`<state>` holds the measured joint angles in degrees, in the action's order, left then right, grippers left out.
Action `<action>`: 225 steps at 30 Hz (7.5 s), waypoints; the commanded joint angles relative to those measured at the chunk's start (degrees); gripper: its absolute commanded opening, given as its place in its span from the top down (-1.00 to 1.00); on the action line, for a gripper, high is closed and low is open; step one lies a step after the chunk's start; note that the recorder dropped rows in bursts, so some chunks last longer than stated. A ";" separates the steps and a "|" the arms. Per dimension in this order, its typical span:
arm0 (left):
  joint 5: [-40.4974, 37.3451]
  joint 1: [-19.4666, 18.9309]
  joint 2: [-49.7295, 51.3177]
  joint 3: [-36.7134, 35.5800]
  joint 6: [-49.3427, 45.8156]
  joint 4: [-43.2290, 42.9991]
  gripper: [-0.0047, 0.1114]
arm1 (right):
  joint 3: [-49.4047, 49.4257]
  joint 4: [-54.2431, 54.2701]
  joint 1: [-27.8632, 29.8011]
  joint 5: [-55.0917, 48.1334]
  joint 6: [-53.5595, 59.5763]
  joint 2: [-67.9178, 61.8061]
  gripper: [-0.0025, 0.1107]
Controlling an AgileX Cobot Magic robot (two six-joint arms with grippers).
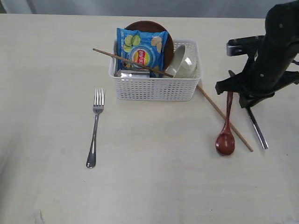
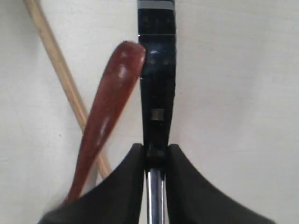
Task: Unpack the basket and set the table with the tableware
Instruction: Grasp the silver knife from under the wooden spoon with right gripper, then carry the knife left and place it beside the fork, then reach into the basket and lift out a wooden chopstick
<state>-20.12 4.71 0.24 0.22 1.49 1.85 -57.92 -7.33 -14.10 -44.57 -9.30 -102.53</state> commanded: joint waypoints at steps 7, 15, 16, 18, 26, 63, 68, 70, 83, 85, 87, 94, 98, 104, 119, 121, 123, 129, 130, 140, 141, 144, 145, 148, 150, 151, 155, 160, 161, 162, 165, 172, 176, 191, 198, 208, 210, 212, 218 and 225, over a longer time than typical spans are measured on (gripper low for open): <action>0.49 -0.17 -0.24 -0.22 -0.19 -0.07 0.92 | -0.01 -7.30 0.00 -4.75 -6.98 5.78 0.96; 0.49 -0.17 -0.24 -0.22 -0.19 -0.07 0.92 | -0.01 -2.47 -4.28 -7.10 -6.41 7.87 0.96; 0.49 -0.17 -0.24 -0.22 -0.19 -0.07 0.92 | -0.01 -1.72 -5.19 -7.10 -6.41 8.11 0.96; 0.49 -0.17 -0.24 -0.22 -0.19 -0.07 0.92 | -0.01 -0.21 -7.85 -7.20 -7.06 8.38 0.96; 0.49 -0.17 -0.24 -0.22 -0.19 -0.07 0.92 | -0.01 2.91 -18.31 -7.96 -13.75 8.44 0.96; 0.49 -0.17 -0.24 -0.22 -0.19 -0.07 0.92 | -36.27 10.64 -46.82 -9.33 -38.56 -14.79 0.96; 0.49 -0.17 -0.24 -0.22 -0.19 -0.07 0.92 | -44.26 12.41 -48.06 -9.33 -43.40 -21.33 0.96; 0.49 -0.17 -0.24 -0.22 -0.19 -0.07 0.92 | -46.65 12.41 -48.26 -9.77 -45.38 -23.19 0.96; 0.49 -0.17 -0.24 -0.22 -0.19 -0.07 0.92 | -51.46 9.19 -45.28 -13.86 -49.01 -28.49 0.96; 0.49 -0.17 -0.24 -0.22 -0.19 -0.07 0.92 | -51.46 8.28 -44.56 -13.86 -48.79 -28.49 0.96; 0.49 -0.17 -0.24 -0.22 -0.19 -0.07 0.92 | -51.46 8.28 -44.02 -13.98 -47.65 -28.72 0.96; 0.49 -0.17 -0.24 -0.22 -0.16 0.05 0.92 | -51.54 8.97 -43.53 -12.93 -45.03 -31.62 0.96; 0.49 -0.17 -0.24 -0.22 -0.16 0.05 0.92 | -51.54 10.23 -43.31 -12.32 -44.54 -31.87 0.96; 0.49 -0.17 -0.24 -0.22 -0.16 -0.08 0.92 | -51.54 10.22 -43.31 -10.31 -44.65 -32.55 0.96; 0.49 -0.17 -0.24 -0.22 -0.16 -0.08 0.92 | -51.54 8.31 -43.31 -9.30 -45.31 -33.14 0.96; 0.49 -0.17 -0.24 -0.22 -0.16 -0.08 0.92 | -51.54 8.32 -43.31 -9.30 -45.31 -33.14 0.96; 0.49 -0.17 -0.24 -0.22 -0.16 -0.08 0.92 | -51.54 7.91 -43.31 -9.30 -45.31 -33.14 0.86; 0.49 -0.17 -0.24 -0.22 -0.16 -0.08 0.92 | -51.54 7.33 -43.31 -8.20 -46.70 -33.14 0.46; 0.49 -0.17 -0.24 -0.22 -0.16 -0.08 0.92 | -51.54 7.33 -43.31 -8.20 -46.85 -33.14 0.46; 0.49 -0.17 -0.24 -0.22 -0.16 -0.08 0.92 | -54.05 6.90 -43.31 -9.93 -45.95 -31.89 0.46; 0.49 -0.17 -0.24 -0.22 -0.16 -0.08 0.92 | -54.47 6.90 -43.31 -9.95 -45.20 -31.60 0.46; 0.49 -0.17 -0.24 -0.22 -0.16 -0.08 0.92 | -55.55 7.00 -43.45 -10.17 -43.23 -29.47 0.46; 0.49 -0.17 -0.24 -0.22 -0.16 -0.08 0.92 | -55.55 6.57 -43.45 -10.17 -42.71 -28.53 0.47; 0.49 -0.17 -0.24 -0.22 -0.16 -0.08 0.92 | -55.55 4.13 -43.45 -10.95 -39.76 -25.42 0.47; 0.49 -0.17 -0.24 -0.22 -0.16 -0.08 0.92 | -55.55 1.79 -43.45 -11.84 -37.38 -23.25 0.47; 0.49 -0.17 -0.24 -0.22 -0.16 -0.08 0.92 | -55.55 0.54 -43.45 -12.63 -36.48 -22.07 0.47; 0.49 -0.17 -0.24 -0.22 -0.16 -0.08 0.92 | -55.55 -6.65 -42.95 -17.85 -31.06 -18.04 0.47; 0.49 -0.17 -0.24 -0.22 -0.16 -0.08 0.92 | -55.55 -10.58 -39.90 -25.40 -17.06 -15.05 0.47; 0.49 -0.17 -0.24 -0.22 -0.16 -0.08 0.92 | -55.45 -10.58 -39.18 -25.40 -14.30 -14.93 0.47; 0.49 -0.17 -0.24 -0.22 -0.16 -0.08 0.92 | -55.20 -10.58 -38.21 -25.40 -11.06 -14.81 0.47; 0.49 -0.17 -0.24 -0.22 -0.16 -0.08 0.92 | -54.32 -10.58 -35.62 -25.40 -3.53 -14.81 0.47; 0.49 -0.17 -0.24 -0.22 -0.16 -0.08 0.92 | -48.50 -10.58 -33.33 -18.60 9.30 -14.81 0.47; 0.49 -0.17 -0.24 -0.22 -0.16 -0.08 0.92 | -45.02 -10.69 -33.33 -9.96 12.28 -15.43 0.47; 0.49 -0.17 -0.24 -0.22 -0.16 -0.08 0.92 | -44.60 -10.43 -30.12 -5.49 14.74 -21.99 0.07; 0.49 -0.17 -0.24 -0.22 -0.16 -0.08 0.92 | -44.60 -9.22 -30.00 -0.89 14.74 -24.32 0.07; 0.49 -0.17 -0.24 -0.22 -0.16 -0.08 0.92 | -44.60 -10.57 -30.00 -0.07 14.44 -26.08 0.96; 0.49 -0.17 -0.24 -0.22 -0.16 -0.08 0.92 | -44.60 -11.21 -30.26 -0.50 14.55 -24.84 0.96; 0.49 -0.17 -0.24 -0.22 -0.16 -0.08 0.92 | -44.60 -11.50 -30.42 -0.82 14.67 -22.97 0.96; 0.49 -0.17 -0.24 -0.22 -0.16 -0.08 0.92 | -44.60 -12.01 -30.70 -1.09 14.67 -15.43 0.96; 0.49 -0.17 -0.24 -0.22 -0.16 -0.08 0.92 | -44.60 -13.68 -29.81 -6.71 13.56 -7.36 0.96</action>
<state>-20.12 4.71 0.24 0.22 1.49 1.85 -102.48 -19.27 -44.91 -47.56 5.45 -113.17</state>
